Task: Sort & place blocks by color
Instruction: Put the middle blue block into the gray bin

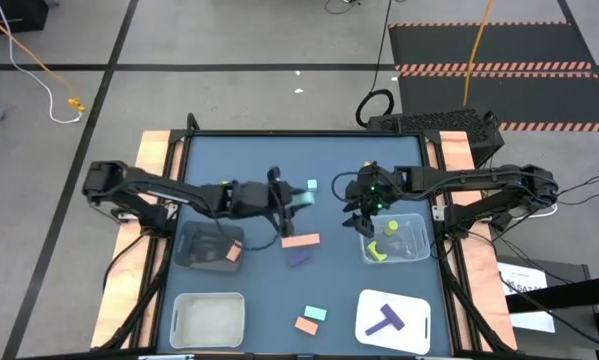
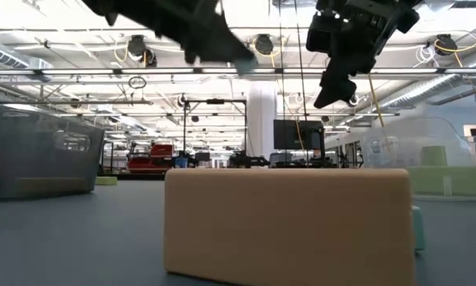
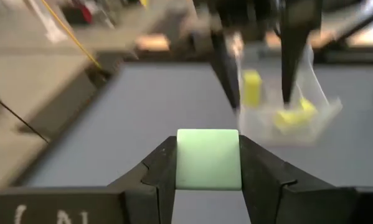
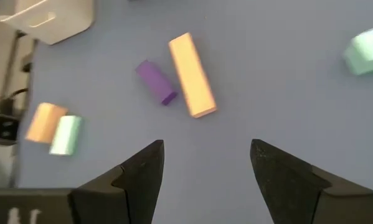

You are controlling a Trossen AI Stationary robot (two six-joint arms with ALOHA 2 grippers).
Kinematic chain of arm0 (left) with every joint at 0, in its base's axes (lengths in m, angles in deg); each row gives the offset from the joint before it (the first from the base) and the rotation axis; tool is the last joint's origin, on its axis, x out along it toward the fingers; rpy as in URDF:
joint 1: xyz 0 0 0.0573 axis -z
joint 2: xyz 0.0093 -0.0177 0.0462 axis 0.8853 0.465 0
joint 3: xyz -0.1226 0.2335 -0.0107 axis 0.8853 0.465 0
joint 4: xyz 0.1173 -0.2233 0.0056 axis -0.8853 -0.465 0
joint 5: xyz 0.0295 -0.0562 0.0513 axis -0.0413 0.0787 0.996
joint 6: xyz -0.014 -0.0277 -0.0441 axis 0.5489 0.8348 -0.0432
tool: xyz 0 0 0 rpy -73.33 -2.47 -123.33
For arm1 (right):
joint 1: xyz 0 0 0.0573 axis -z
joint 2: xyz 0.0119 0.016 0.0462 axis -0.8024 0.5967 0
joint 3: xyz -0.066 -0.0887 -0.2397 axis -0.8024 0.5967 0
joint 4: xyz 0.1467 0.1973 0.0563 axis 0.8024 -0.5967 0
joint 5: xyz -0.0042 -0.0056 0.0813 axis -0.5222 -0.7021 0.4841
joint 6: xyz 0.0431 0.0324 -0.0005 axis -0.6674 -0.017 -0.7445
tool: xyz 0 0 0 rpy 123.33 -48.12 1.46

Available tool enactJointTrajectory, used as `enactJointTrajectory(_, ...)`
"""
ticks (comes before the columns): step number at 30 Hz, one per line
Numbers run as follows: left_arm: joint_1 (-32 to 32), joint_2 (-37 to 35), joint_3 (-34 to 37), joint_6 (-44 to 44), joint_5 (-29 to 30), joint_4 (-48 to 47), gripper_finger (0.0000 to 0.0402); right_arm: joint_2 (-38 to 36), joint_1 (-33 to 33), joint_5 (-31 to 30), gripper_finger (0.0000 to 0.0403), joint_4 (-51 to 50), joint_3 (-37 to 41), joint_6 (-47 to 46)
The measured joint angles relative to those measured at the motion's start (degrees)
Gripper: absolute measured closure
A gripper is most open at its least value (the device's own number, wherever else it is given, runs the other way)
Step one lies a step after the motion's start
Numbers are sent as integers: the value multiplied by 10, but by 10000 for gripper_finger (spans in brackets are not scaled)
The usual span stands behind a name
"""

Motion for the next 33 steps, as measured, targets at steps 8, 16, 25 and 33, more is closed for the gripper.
enactJointTrajectory(8,2,-77,-1,-69,27,111,267,0,0,-29,172,90,31,6)
enactJointTrajectory(16,3,-95,-1,-68,31,124,267,0,0,-29,172,209,79,2)
enactJointTrajectory(25,58,-96,-1,148,26,-71,267,0,0,-29,172,247,89,10)
enactJointTrajectory(33,153,-126,0,439,-105,-254,267,0,0,-30,172,269,89,26)
